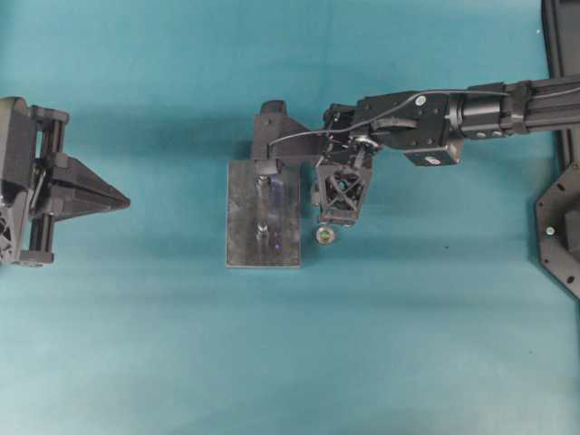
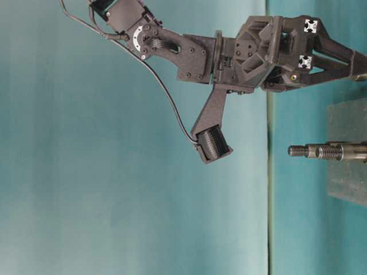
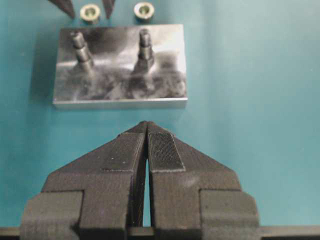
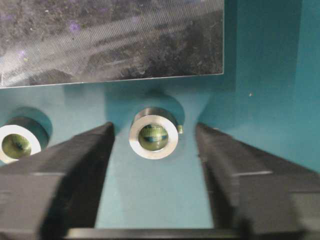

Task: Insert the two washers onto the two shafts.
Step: 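Lower the right gripper and close it around the upper washer, then lift the washer with the right gripper and carry it toward the block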

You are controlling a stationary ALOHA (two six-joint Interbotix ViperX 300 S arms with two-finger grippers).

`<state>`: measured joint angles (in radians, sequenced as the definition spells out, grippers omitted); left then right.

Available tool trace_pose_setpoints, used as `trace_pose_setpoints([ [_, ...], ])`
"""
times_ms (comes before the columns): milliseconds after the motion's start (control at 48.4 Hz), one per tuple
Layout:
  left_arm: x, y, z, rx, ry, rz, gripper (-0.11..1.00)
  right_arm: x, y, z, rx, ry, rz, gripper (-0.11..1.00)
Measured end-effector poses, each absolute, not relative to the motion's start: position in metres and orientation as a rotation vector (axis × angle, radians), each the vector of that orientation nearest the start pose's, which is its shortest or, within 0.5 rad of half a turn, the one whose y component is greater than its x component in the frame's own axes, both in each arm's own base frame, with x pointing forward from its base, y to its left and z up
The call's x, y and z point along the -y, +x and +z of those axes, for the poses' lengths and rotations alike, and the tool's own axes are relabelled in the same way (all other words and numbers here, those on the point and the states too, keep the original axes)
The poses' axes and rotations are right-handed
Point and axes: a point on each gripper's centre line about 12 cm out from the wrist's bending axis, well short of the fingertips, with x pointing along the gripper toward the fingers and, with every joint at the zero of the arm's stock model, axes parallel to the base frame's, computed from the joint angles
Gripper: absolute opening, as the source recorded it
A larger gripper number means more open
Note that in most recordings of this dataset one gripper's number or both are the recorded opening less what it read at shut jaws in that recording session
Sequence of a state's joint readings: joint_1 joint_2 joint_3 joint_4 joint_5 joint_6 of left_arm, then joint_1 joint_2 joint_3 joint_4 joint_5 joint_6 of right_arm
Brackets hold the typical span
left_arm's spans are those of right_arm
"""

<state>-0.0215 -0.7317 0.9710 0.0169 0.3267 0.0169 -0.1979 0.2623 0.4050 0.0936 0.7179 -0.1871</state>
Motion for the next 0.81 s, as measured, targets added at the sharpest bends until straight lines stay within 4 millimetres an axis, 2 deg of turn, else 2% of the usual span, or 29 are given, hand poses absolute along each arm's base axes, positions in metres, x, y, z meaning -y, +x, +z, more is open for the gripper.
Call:
trace_pose_setpoints([
  [124, 0.004, 0.235, 0.256, -0.564, 0.041, -0.023, 0.0, 0.069, 0.387, 0.099, -1.378, 0.082, -0.032, 0.4],
  [207, 0.004, 0.235, 0.256, -0.566, 0.04, -0.025, 0.0, 0.068, 0.387, 0.1, -1.376, 0.08, -0.03, 0.34],
  [641, 0.004, 0.235, 0.256, -0.564, 0.04, -0.025, 0.0, 0.067, 0.386, 0.102, -1.382, 0.119, -0.058, 0.34],
  [806, 0.004, 0.235, 0.255, -0.567, 0.04, -0.025, 0.0, 0.067, 0.389, 0.125, -1.364, 0.127, -0.063, 0.34],
])
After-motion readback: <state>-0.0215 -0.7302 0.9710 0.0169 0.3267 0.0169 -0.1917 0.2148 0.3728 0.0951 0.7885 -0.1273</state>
